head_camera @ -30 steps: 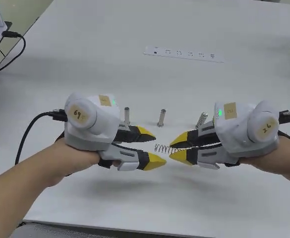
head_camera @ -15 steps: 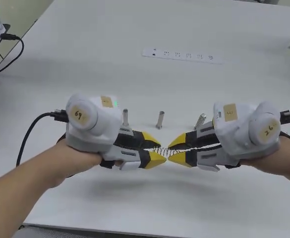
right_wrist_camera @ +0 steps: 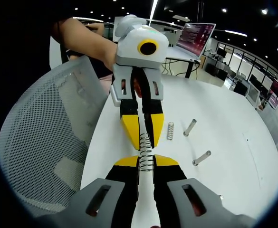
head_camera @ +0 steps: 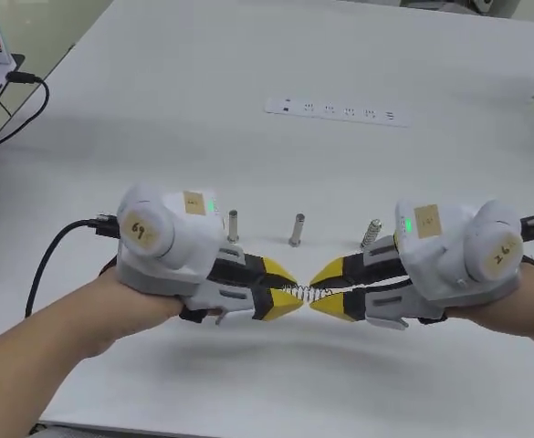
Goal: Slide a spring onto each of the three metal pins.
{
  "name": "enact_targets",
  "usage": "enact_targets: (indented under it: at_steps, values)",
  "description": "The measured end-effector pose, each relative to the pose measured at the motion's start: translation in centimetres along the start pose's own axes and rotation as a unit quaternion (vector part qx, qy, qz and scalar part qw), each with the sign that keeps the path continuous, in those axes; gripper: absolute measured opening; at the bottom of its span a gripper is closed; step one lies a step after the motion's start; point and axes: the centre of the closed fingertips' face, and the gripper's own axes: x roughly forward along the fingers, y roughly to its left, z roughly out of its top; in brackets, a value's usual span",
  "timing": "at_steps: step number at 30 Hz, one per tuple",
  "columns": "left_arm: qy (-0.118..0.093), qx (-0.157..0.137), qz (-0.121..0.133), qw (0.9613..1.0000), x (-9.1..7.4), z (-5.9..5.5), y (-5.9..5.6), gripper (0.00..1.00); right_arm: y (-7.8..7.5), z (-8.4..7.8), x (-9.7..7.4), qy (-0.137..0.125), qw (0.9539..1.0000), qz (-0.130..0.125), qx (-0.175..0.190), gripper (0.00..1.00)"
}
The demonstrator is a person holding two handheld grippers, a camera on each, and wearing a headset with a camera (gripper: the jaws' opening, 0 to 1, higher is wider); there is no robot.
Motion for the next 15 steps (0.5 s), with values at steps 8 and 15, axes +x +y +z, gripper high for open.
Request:
enact_targets:
  at_steps: [8,15]
  values:
    - [-0.003,0.002,-0.007,1.0,0.0,0.2,-0.3,0.03,0.0,0.0,-0.1,-0.009,0.9992,-0.003,0.038,0.09]
    - [0.0,0.0,-0.009,1.0,-0.2,-0.1,-0.4,0.03,0.2,-1.2,-0.4,-0.001,0.9988,-0.007,0.049,0.12]
